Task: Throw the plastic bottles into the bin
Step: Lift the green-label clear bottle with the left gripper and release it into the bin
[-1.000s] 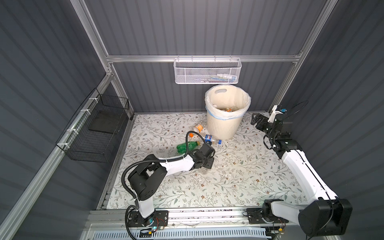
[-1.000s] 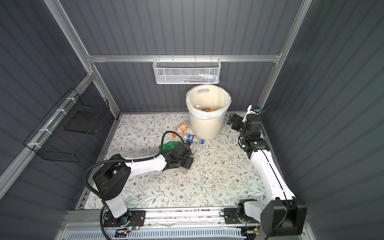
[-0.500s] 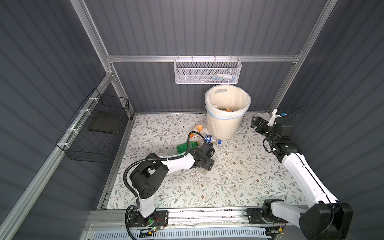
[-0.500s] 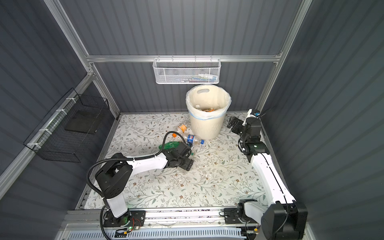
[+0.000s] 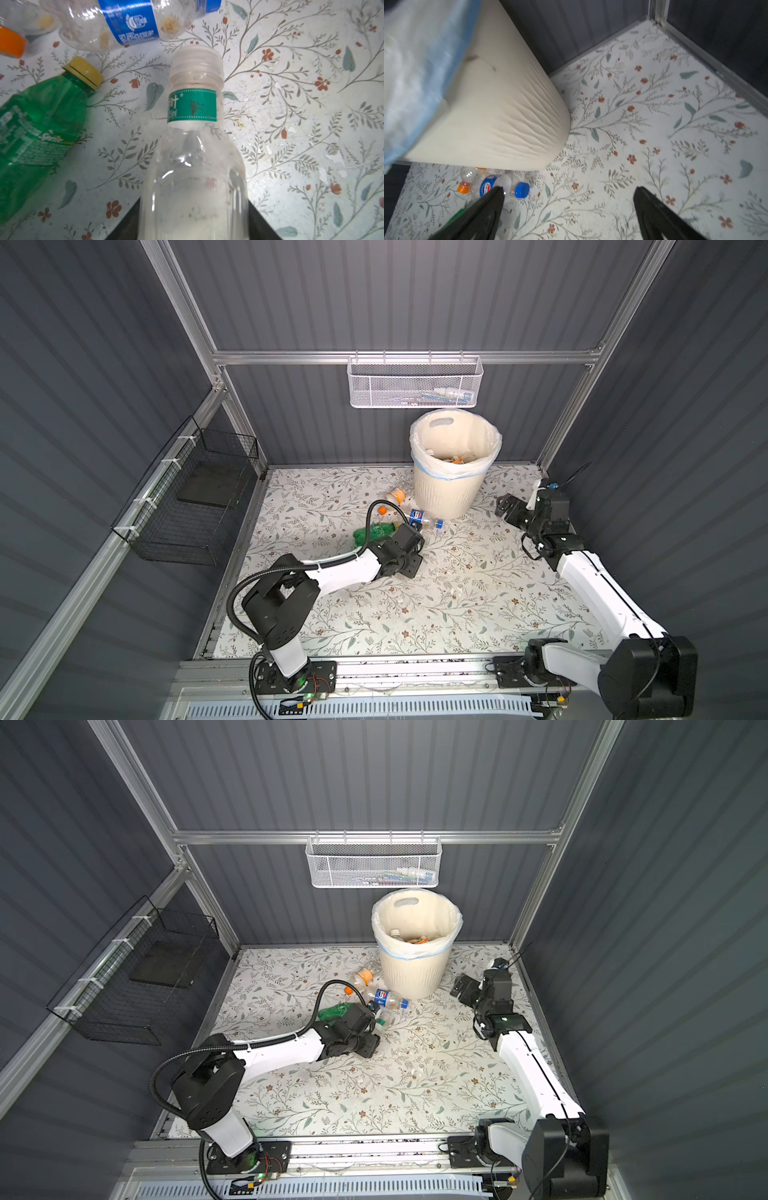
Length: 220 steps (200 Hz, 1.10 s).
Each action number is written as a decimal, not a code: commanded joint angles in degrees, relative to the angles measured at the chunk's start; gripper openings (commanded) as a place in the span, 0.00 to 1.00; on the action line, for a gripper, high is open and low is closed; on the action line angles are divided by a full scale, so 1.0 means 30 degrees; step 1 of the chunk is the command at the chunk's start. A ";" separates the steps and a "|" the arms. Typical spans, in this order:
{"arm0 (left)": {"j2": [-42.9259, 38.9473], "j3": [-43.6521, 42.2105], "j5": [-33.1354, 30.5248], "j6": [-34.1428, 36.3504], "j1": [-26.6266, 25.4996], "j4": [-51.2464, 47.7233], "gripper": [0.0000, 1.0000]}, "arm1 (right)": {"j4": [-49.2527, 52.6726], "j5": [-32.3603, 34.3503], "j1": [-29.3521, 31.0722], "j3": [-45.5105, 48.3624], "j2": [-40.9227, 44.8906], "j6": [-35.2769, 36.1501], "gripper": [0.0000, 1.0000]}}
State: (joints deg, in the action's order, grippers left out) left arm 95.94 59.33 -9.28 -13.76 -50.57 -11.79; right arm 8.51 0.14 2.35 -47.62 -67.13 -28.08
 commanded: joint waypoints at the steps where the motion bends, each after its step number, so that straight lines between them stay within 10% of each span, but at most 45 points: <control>1: -0.1466 -0.0871 -0.0130 -0.0185 0.0225 0.1842 0.60 | 0.0513 -0.0602 -0.0051 0.0578 -0.0148 -0.0209 0.99; 110: -1.0506 -0.5552 -0.2561 0.2121 0.1998 0.9345 0.59 | 0.0873 -0.1195 0.1282 0.0902 -0.1908 -0.0809 0.97; 220: -1.1679 -0.4143 -0.0930 0.8319 0.2152 1.9600 0.60 | 0.0992 -0.0196 0.3453 0.1444 -0.1188 -0.1808 0.97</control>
State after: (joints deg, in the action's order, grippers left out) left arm 58.94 41.87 -15.62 4.56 -44.58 36.58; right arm 11.84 -1.52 11.66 -44.62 -72.55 -31.68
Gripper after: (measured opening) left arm 0.603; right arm 0.973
